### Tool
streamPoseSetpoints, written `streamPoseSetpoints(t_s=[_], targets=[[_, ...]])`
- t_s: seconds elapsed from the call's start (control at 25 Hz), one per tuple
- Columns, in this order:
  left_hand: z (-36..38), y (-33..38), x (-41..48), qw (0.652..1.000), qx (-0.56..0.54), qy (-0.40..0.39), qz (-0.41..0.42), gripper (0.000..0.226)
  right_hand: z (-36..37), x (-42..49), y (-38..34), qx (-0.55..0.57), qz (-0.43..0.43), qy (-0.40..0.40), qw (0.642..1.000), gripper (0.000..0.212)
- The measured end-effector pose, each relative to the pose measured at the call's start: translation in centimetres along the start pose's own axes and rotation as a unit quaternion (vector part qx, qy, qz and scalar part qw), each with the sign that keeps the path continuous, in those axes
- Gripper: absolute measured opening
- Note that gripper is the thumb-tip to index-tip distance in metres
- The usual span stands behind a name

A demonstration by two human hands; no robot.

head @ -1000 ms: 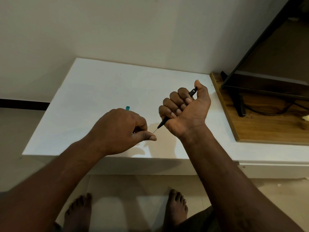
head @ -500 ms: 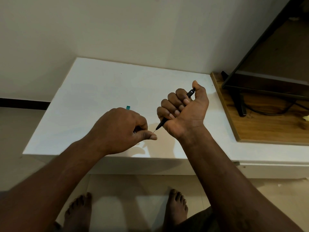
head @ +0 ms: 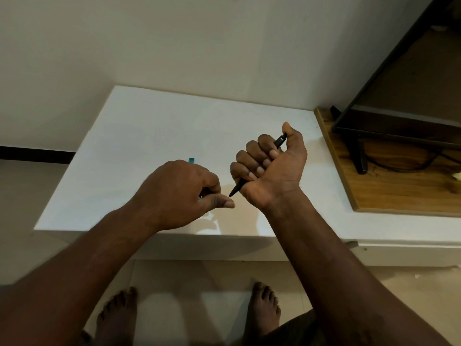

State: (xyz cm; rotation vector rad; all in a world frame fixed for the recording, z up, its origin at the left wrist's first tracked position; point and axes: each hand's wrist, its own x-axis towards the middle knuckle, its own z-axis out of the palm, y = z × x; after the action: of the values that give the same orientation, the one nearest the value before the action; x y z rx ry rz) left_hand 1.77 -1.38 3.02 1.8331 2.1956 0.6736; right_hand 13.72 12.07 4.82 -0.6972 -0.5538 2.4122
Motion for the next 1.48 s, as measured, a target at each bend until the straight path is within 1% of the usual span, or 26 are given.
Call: streamPoseSetpoints(t_s=[0.32,0.72,0.96,1.08,1.16,1.28,1.48], targets=[[0.02,-0.1,-0.07,1.0,0.002,0.008,0.007,0.07,-0.12,0.01,0.29,-0.001,0.006,-0.003,1.0,0.055],[0.12,-0.28,-0.13,0.999,0.037,0.025,0.01,0.072,-0.1,-0.08,0.43,0.001,0.011,-0.001,1.0,0.056],[0.17,-0.2,-0.17,0.997,0.05,0.065,-0.005,0.066,-0.03,-0.06,0.17,0.012,0.007,-0.001,1.0,0.056],[0.23,-0.07,-0.17,0.994,0.064,0.083,-0.008,0.071,-0.03,-0.1,0.05,0.017,0.009,0.001,1.0,0.058],[0.23,-0.08,-0.23,0.994,0.069,0.088,-0.009,0.074,-0.06,-0.16,0.14,0.016,0.018,0.003,1.0,0.058],[0.09,-0.11,-0.38,0.992,0.074,0.106,-0.005,0.072,-0.04,-0.25,0.2,0.024,0.036,0.0,0.999,0.059],[-0.09,-0.06,-0.58,0.991,0.066,0.113,0.008,0.071,0.04,-0.51,-0.15,0.049,0.09,-0.03,0.994,0.063]])
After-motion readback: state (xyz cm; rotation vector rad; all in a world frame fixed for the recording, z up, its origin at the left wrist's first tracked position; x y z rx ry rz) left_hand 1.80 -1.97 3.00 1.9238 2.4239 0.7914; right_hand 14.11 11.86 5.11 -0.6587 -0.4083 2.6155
